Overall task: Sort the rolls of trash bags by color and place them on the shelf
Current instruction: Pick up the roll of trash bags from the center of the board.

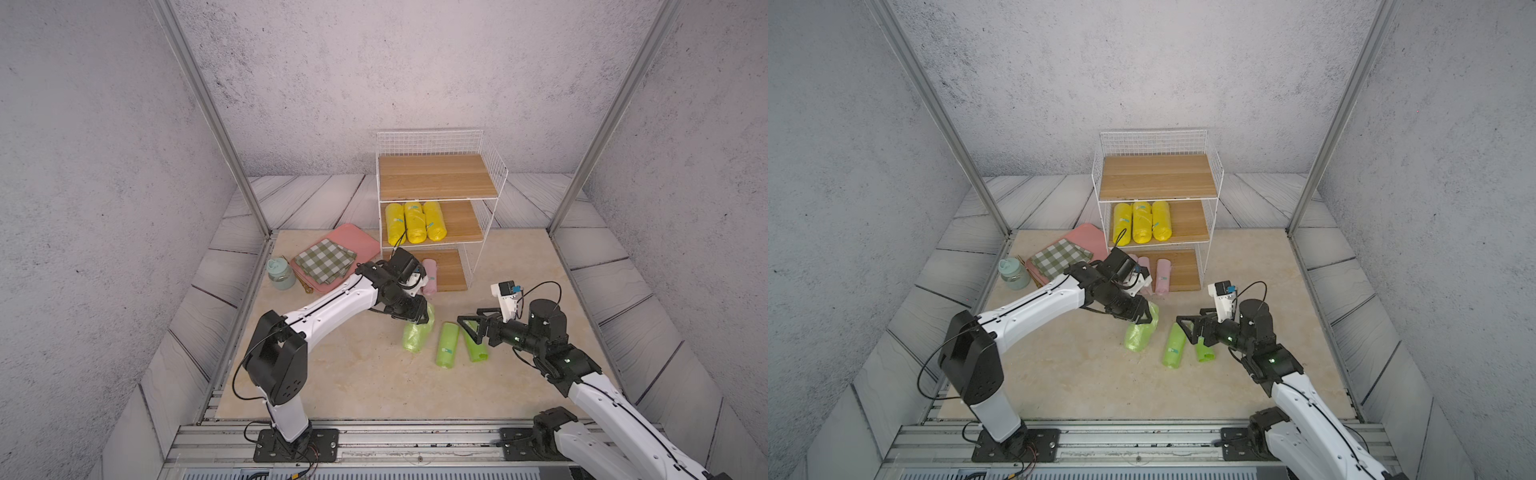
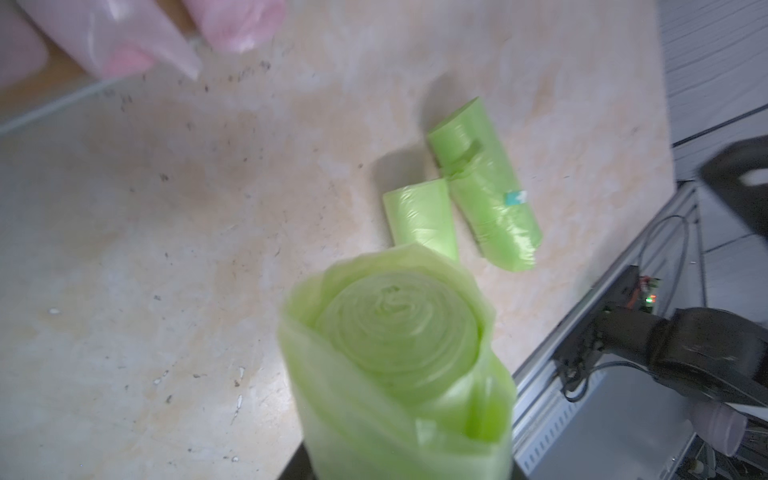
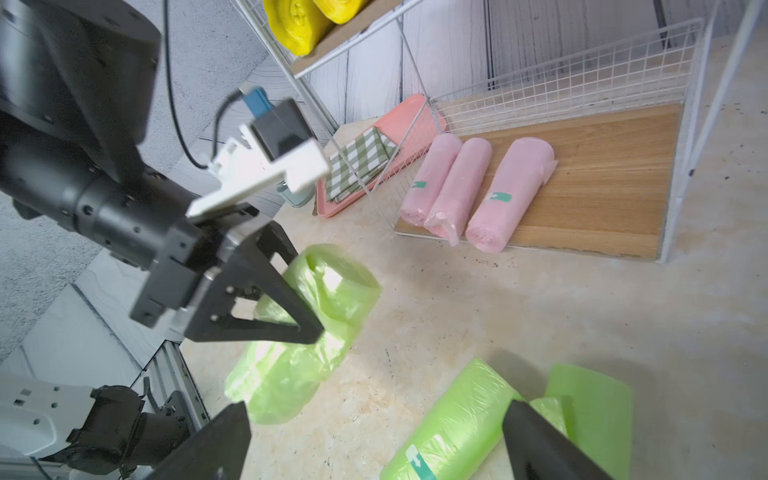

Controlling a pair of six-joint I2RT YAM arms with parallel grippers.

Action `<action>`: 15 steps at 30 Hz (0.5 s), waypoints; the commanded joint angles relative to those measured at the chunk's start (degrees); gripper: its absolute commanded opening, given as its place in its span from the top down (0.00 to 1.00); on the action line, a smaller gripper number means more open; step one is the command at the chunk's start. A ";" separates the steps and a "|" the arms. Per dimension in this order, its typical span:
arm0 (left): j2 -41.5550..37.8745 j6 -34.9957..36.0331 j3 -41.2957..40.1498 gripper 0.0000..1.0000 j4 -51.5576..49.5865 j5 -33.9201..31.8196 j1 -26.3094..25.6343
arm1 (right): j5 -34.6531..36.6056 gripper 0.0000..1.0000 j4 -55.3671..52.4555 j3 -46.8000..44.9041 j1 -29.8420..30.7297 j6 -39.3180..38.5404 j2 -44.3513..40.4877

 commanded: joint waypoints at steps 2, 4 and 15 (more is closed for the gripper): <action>-4.69 3.86 -2.06 1.00 6.27 8.85 1.55 | -5.15 0.01 4.19 2.25 -0.16 -0.99 0.12; -6.98 4.60 -3.16 1.00 8.66 10.68 2.22 | -7.22 0.01 4.02 4.05 -0.11 -1.73 1.11; -16.08 0.67 -7.87 1.00 26.50 13.75 8.27 | -16.09 0.01 6.49 12.72 -0.12 -3.15 7.29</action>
